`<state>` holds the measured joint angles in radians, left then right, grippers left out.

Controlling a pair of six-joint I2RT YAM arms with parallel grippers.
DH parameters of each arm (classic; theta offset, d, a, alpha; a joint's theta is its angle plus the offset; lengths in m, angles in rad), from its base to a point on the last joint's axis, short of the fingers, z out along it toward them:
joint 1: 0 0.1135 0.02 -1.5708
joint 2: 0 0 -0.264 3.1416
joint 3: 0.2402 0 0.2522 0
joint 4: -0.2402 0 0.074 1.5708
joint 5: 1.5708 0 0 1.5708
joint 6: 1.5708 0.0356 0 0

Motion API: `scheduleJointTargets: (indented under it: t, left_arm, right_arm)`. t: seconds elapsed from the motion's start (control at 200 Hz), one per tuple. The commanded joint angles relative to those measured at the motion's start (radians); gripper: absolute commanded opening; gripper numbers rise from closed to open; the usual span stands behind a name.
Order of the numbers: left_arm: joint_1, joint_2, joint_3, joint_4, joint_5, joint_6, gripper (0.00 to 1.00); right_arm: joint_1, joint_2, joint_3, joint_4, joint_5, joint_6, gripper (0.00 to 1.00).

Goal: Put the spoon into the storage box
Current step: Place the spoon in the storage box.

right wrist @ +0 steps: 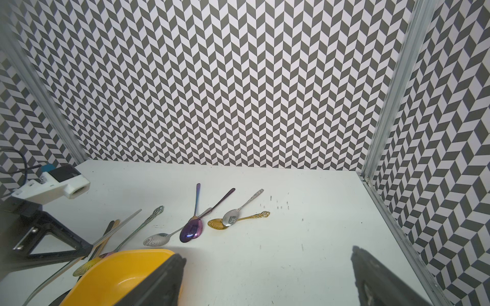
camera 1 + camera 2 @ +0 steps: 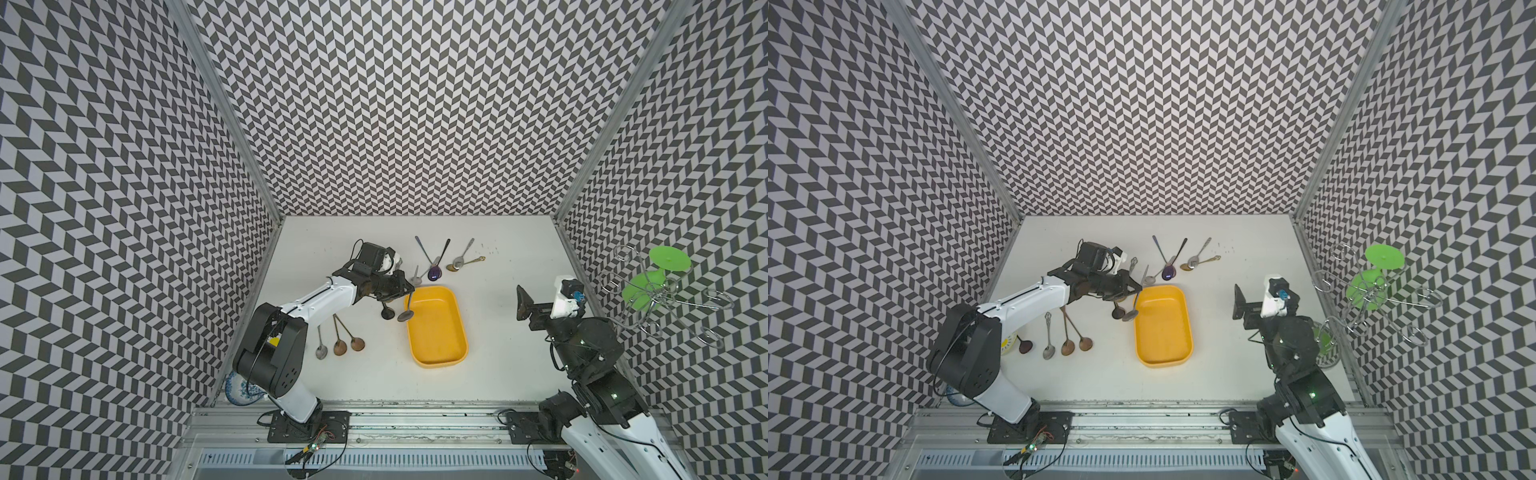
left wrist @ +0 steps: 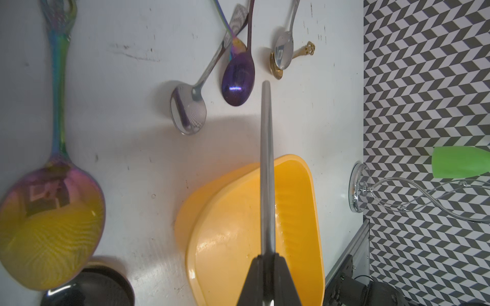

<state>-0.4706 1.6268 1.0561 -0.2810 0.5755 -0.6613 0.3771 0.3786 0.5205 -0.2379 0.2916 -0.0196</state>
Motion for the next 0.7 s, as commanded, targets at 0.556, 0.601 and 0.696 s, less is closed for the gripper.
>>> scheduleJointTargets:
  t: [0.556,0.601,0.696]
  left_arm:
    - [-0.054,-0.124,-0.184,0.115,0.248,-0.449,0.00]
    - [-0.054,-0.120,-0.178,0.116,0.228,-0.451,0.00]
    - [-0.057,-0.106,-0.170,0.114,0.196,-0.458,0.00]
  right_arm:
    - [0.002,-0.020,-0.012,0.060,-0.006,-0.011,0.99]
    - [0.002,-0.020,-0.012,0.060,-0.005,-0.012,0.99]
    - [0.004,-0.021,-0.011,0.058,-0.003,-0.011,0.99]
